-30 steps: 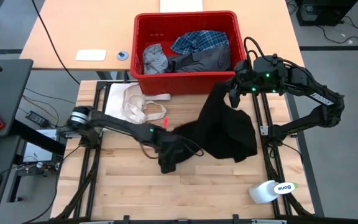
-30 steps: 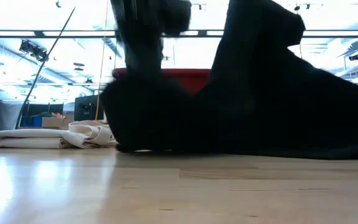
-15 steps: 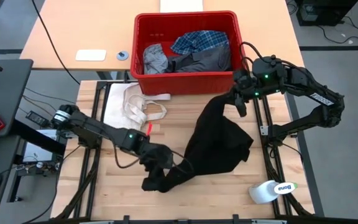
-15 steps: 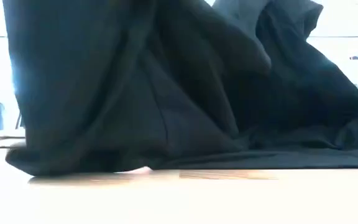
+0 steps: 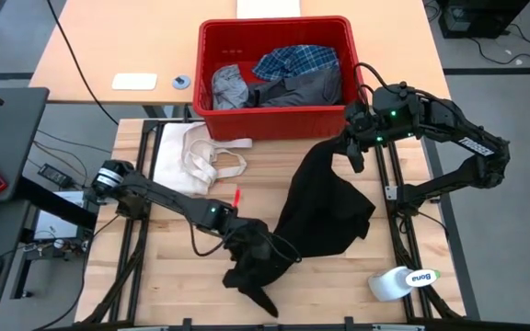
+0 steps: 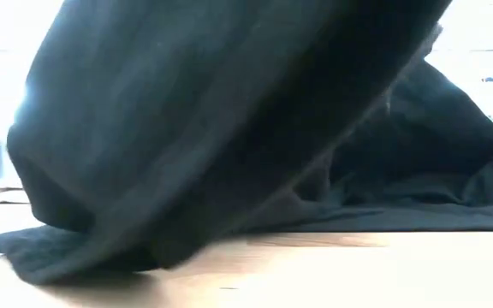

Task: Fold Laundry from Bin
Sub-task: Fold the black shirt

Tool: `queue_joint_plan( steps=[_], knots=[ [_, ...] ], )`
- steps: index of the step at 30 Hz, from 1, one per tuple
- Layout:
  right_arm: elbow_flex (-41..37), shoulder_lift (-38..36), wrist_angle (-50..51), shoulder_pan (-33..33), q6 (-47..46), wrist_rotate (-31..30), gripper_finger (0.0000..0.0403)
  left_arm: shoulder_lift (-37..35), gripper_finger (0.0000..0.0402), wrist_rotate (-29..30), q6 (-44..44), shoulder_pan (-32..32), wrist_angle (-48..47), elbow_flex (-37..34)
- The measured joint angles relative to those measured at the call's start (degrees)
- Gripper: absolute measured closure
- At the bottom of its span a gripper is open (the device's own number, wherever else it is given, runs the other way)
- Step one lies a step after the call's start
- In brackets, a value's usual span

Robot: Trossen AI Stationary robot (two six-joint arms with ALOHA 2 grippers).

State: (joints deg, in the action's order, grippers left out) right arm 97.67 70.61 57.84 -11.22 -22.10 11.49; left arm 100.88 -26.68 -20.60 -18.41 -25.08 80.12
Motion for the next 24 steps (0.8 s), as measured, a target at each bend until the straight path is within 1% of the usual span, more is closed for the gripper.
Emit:
queue_joint_plan(
  steps=[2, 5, 7, 9, 11, 14, 16, 18, 19, 21, 24],
  knots=[
    [0.0, 0.0, 0.0, 0.0, 0.1, 0.0, 0.0389, -0.5, 0.04, 0.6, -0.5, 0.6, -0.4, 0.0],
    [0.0, 0.0, 0.0, 0.0, 0.0, 0.2, 0.0389, -2.0, 0.04, 4.5, 0.8, 0.9, -1.1, 0.0],
    [0.0, 0.0, 0.1, 0.0, 0.0, 0.2, 0.0389, -2.8, 0.04, 6.3, 1.8, 1.2, -3.3, 0.0],
    [0.0, 0.0, 0.1, 0.0, 0.0, 0.2, 0.0389, -4.2, 0.04, 7.5, 2.2, 1.6, -3.5, -2.1],
    [0.0, 0.0, 0.1, 0.0, 0.0, 0.2, 0.0389, -7.5, 0.04, 7.8, 0.4, 2.2, 0.2, -8.1],
    [0.0, 0.0, 0.2, 0.0, -0.1, 0.2, 0.0389, -13.4, 0.04, 8.9, -7.7, 2.6, 11.6, -21.9],
    [0.0, 0.0, 0.2, 0.0, -0.2, 0.2, 0.0389, -17.3, 0.0399, 11.9, -14.9, 2.8, 20.4, -31.4],
    [0.0, 0.0, 0.2, 0.0, 0.0, 0.2, 0.0389, -20.9, 0.0395, 16.1, -22.7, 3.0, 27.7, -38.9],
    [0.0, 0.1, 0.2, 0.0, 0.2, 0.2, 0.0389, -22.5, 0.0392, 18.1, -26.4, 3.0, 30.3, -41.9],
    [0.0, 0.2, 0.1, 0.0, 0.5, -0.1, 0.0389, -24.7, 0.0384, 20.3, -32.0, 3.1, 33.1, -46.5],
    [0.0, 0.6, 0.0, 0.0, 1.1, -0.8, 0.0389, -26.3, 0.0373, 23.6, -37.8, 3.0, 33.0, -49.7]
  ],
)
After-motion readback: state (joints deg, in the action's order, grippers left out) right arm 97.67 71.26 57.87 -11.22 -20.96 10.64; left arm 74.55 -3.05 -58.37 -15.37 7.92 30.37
